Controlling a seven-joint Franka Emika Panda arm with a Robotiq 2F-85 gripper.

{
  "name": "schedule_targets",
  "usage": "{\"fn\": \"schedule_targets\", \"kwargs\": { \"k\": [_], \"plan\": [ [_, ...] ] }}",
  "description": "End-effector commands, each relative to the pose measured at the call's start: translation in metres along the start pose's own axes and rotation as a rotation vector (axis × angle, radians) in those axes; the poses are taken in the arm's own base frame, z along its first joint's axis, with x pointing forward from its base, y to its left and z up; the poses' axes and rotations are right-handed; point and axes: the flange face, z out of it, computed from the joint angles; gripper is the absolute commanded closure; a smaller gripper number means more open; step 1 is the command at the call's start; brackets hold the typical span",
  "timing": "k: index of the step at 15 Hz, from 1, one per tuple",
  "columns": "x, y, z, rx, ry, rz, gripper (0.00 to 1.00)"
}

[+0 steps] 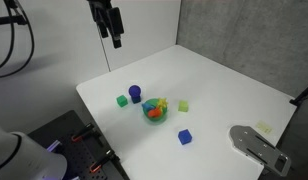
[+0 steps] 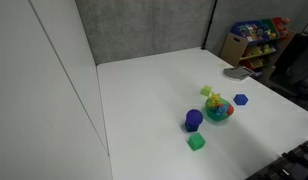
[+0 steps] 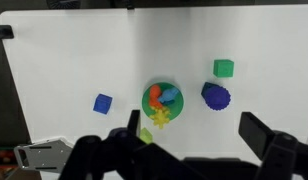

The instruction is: Pick up the light blue toy from the table and put it in the green bowl

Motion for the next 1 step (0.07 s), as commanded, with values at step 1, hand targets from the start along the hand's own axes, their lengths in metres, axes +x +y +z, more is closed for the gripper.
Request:
{"fn": "schedule_targets", "kwargs": {
  "k": [1],
  "plan": [
    [0.0002,0.0001,-0.0004,0.000,-0.001,0.000,0.00]
  ]
}}
